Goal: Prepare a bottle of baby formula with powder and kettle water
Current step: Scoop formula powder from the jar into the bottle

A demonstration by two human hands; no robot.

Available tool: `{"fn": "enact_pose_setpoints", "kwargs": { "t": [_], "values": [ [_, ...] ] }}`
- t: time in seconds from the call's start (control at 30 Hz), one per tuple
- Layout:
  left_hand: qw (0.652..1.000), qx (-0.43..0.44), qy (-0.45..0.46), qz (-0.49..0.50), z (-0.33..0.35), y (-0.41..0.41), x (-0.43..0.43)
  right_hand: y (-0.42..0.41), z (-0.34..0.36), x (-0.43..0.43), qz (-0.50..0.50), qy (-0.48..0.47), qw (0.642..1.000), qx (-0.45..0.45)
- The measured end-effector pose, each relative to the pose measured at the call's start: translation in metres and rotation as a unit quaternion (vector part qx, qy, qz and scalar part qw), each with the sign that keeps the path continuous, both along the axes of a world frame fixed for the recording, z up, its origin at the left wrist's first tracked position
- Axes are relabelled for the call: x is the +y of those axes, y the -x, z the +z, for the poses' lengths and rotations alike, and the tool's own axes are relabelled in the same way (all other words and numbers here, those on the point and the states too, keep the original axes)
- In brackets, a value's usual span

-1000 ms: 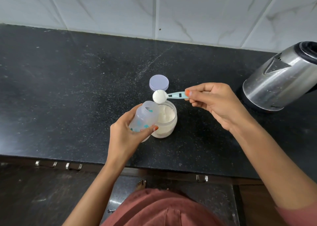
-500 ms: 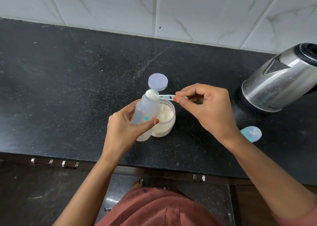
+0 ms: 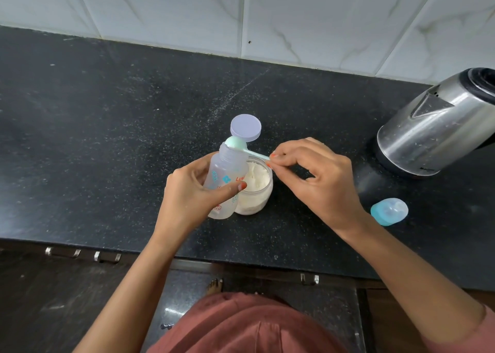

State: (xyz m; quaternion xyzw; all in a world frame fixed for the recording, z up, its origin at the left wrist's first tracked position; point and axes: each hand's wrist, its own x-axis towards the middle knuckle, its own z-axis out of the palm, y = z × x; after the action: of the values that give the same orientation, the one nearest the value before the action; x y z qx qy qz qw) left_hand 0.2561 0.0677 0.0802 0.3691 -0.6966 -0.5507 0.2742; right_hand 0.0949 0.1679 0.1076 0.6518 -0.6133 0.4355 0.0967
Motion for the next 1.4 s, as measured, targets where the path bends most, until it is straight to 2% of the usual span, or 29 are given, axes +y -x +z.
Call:
{"fn": "enact_pose_setpoints", "kwargs": {
  "t": [0.73, 1.1, 1.4],
  "values": [
    [0.999, -0.006, 0.034, -0.017, 0.0011, -0.0012, -0.0029, -0.0026, -0.0064, 0.0008, 0.003, 0.011, 1.000, 0.018],
    [1.000, -0.006, 0.024, -0.014, -0.0029, -0.0019, -0.0041, -0.0047, -0.0088, 0.0017, -0.004, 0.014, 1.000, 0.016],
    [0.998, -0.030, 0.046, -0.011, -0.0044, -0.0025, -0.0047, -0.0047, -0.0070, 0.0046, -0.015, 0.035, 0.999, 0.029]
  ]
}}
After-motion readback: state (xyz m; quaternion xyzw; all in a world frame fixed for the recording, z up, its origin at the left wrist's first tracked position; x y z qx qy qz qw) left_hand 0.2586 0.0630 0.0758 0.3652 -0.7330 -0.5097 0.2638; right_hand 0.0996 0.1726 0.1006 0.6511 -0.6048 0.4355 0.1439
